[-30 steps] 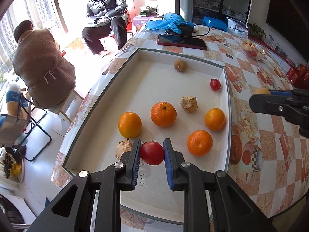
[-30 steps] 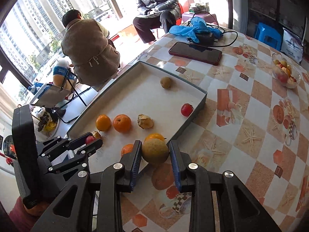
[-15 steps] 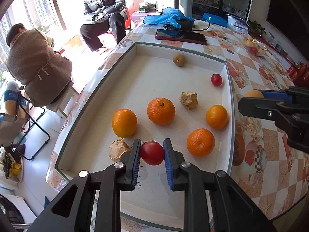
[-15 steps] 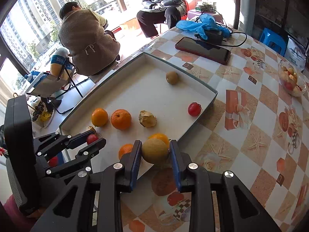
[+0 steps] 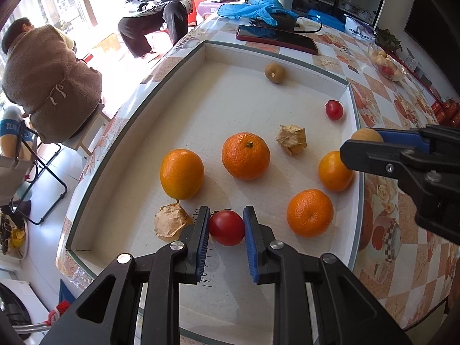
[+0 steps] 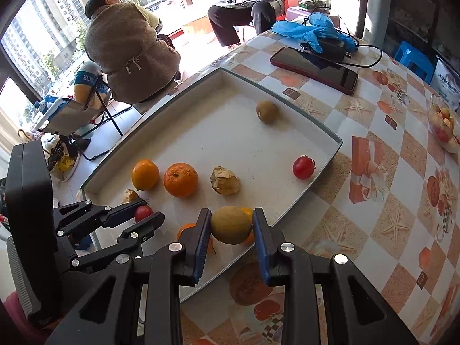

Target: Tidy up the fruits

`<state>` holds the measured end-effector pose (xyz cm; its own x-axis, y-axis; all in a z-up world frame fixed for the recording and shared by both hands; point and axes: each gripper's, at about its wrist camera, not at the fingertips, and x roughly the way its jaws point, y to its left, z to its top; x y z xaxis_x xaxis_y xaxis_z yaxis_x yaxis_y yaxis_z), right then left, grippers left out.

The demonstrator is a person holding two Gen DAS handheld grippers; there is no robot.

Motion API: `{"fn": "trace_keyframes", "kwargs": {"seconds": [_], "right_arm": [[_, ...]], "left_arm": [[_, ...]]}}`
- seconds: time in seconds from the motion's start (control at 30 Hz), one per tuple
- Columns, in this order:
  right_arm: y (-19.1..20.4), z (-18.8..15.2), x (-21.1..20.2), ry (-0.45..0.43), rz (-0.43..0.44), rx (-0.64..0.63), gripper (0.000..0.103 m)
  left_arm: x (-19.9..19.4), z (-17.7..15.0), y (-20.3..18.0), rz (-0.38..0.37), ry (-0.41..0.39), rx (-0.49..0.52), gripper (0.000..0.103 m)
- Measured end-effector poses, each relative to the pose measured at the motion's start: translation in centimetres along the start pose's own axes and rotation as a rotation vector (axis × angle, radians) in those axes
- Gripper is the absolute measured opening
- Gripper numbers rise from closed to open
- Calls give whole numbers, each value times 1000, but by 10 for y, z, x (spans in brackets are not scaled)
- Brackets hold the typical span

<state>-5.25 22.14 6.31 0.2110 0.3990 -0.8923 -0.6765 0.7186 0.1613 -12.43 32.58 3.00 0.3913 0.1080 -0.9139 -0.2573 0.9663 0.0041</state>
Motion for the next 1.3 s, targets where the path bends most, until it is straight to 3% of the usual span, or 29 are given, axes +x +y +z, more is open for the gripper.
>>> {"fn": "trace_keyframes", "kwargs": {"seconds": [0.07,0.17,0.2,0.23,0.3,0.33,0.43,0.5,0.73,1.3], "right_arm": [[2,5,8,25,9,-9,31],[4,8,17,63,1,-24,31],[5,8,19,64,-9,-32,31],[6,8,19,62,-16,-39,32],[6,7,17,58,-23,-46,71],[7,7,15,46,-28,-49,103],[13,8,5,1,-66,-88,103],[17,8,2,-7,-92,-108,103],[17,-2,-6,9,-163,-129,103],[25,-15,-15,31,-212,-165,103]], "left_arm": [[2,1,-1,-2,3,9,32],[-1,0,-2,1,-18,5,73],[-3,0,-2,3,-31,6,81],[-5,-1,-2,12,-46,7,81],[-9,-1,-2,13,-64,10,83],[-10,-2,-1,19,-68,9,85],[-8,-3,-2,87,-49,11,103],[-7,-4,-3,115,-53,17,103],[-26,-12,2,62,-114,-13,103],[-35,-23,-17,73,-90,44,103]]}}
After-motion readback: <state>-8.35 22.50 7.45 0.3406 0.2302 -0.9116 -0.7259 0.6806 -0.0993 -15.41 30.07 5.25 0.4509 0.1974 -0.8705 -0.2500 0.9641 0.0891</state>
